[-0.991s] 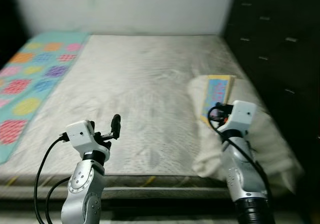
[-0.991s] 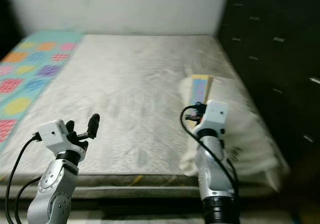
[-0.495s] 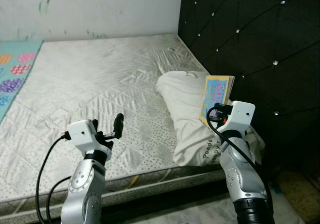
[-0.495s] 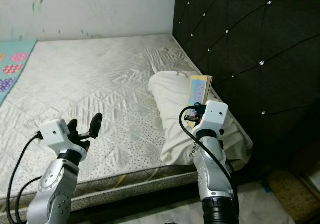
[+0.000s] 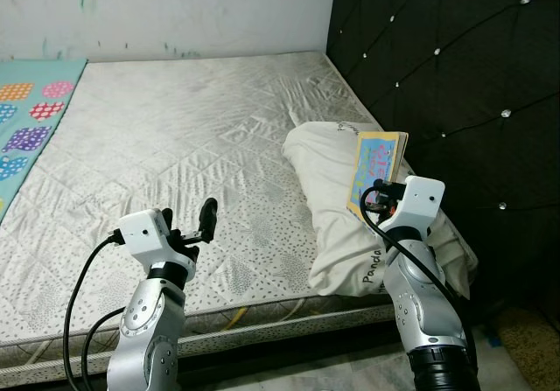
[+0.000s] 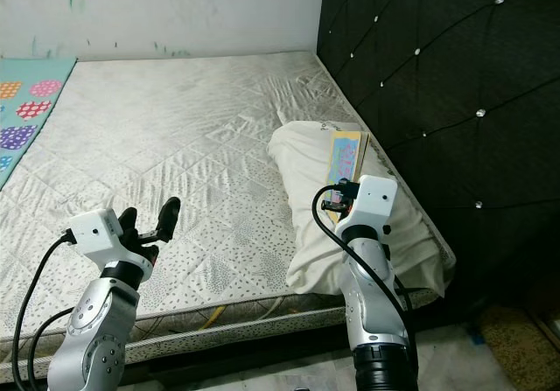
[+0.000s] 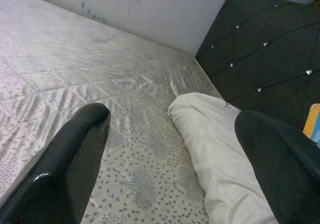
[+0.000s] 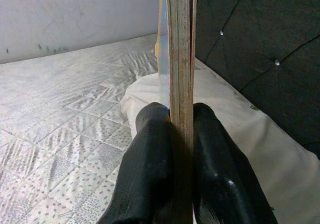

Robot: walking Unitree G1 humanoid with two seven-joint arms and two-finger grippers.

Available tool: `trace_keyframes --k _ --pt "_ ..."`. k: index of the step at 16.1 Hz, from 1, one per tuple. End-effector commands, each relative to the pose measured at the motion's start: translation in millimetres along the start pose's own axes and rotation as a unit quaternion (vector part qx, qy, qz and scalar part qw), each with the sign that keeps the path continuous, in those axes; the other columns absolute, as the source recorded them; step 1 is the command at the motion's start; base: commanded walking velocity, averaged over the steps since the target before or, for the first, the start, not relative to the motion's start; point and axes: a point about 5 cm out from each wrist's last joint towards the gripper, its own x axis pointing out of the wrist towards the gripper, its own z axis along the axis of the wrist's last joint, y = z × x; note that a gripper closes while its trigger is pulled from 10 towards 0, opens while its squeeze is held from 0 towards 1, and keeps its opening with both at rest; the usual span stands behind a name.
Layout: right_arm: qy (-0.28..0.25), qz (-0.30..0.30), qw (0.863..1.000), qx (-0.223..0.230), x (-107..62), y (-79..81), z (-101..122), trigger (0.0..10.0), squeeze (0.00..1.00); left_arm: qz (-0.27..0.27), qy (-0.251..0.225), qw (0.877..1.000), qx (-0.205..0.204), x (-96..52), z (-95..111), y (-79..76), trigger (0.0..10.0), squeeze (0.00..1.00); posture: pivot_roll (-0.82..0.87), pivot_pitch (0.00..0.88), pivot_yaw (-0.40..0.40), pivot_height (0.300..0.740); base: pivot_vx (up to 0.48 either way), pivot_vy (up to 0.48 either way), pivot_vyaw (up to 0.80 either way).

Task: Clean up the room

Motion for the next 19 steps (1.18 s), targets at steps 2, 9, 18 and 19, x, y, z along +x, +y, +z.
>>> trace_keyframes --k 2,9,18,19 --pt "-0.021 0.008 1.0 -0.003 3.3 4.2 9.3 10.0 0.0 -0.009 -0.007 1.0 0.002 -0.6 2.8 -2.8 10.0 0.0 -0.07 0.0 -0.01 0.74 0.127 0.0 0.0" --pt "-0.021 0.008 1.0 -0.003 3.4 4.1 9.0 10.0 0.0 -0.011 -0.006 1.0 -0.001 -1.5 1.5 -3.6 10.0 0.0 -0.07 0.0 -0.01 0.74 0.324 0.0 0.0" --pt "-0.019 0.008 1.0 -0.004 3.3 3.5 8.1 10.0 0.0 -0.014 -0.006 1.0 -0.001 -2.5 1.1 -4.2 10.0 0.0 -0.07 0.0 -0.01 0.74 0.377 0.0 0.0" --pt "-0.019 0.008 1.0 -0.004 3.4 3.5 8.1 10.0 0.0 -0.014 -0.006 1.0 0.0 -2.5 1.1 -4.0 10.0 0.0 -0.07 0.0 -0.01 0.74 0.382 0.0 0.0"
